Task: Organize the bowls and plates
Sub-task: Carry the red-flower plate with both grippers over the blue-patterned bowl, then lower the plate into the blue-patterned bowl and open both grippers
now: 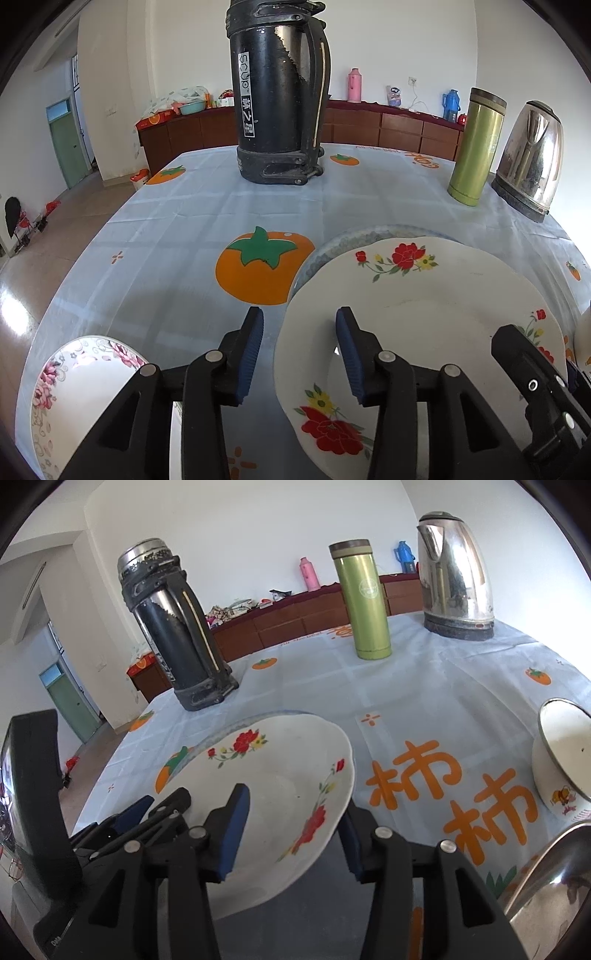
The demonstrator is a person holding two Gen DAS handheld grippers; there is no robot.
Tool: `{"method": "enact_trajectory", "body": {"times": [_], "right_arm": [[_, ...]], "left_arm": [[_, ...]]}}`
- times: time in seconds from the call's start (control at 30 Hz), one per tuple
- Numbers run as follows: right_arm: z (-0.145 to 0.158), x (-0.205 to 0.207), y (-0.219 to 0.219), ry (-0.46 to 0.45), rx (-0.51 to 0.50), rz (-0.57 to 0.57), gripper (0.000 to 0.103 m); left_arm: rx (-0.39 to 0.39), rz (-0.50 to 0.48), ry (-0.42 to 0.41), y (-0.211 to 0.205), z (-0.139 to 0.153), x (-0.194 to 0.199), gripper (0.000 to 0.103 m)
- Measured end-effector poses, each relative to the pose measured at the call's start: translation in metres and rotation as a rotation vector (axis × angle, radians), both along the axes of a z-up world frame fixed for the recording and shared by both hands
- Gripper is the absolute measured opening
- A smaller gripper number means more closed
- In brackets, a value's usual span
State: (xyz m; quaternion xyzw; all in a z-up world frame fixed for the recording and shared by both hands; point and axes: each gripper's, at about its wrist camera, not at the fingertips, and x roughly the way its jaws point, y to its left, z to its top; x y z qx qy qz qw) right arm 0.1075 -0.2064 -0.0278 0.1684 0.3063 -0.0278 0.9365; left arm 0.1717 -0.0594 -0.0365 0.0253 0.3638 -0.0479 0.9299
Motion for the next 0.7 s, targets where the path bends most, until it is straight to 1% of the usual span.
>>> {"method": "enact_trajectory", "body": {"times": [0.17,0.23,0.37,0.43,0.5,0.57,0.63,0.7], "right_arm": [[0.001,-0.002,0.001,0.011,-0.029,-0.024,0.049],[0.001,-0.002,0.005,0.021,-0.071,-0.044,0.049],[0.0,0.0,0.009,0.038,-0.112,-0.049,0.049],[-0.001,0.003,0.013,0.054,-0.161,-0.061,0.05],[-0.003,0.007,0.016,0.08,-0.187,-0.063,0.051],[-0.005,0.01,0.015,0.092,-0.182,-0.055,0.053],[-0.007,0.012,0.011,0.095,-0.151,-0.047,0.058],[-0.007,0.013,0.006,0.084,-0.113,-0.038,0.06]], "left_arm": [[0.006,-0.004,0.002,-0.001,0.0,0.0,0.045],[0.007,-0.002,0.002,-0.001,-0.001,0.0,0.045],[0.006,0.0,0.001,-0.001,-0.001,0.0,0.045],[0.008,0.003,-0.002,-0.002,-0.001,0.0,0.045],[0.009,0.013,-0.006,-0.001,0.0,-0.001,0.045],[0.005,0.021,-0.006,0.001,0.0,-0.001,0.046],[0.0,0.032,-0.009,0.003,0.0,-0.001,0.048],[-0.002,0.047,-0.015,0.006,0.001,-0.002,0.051]]}}
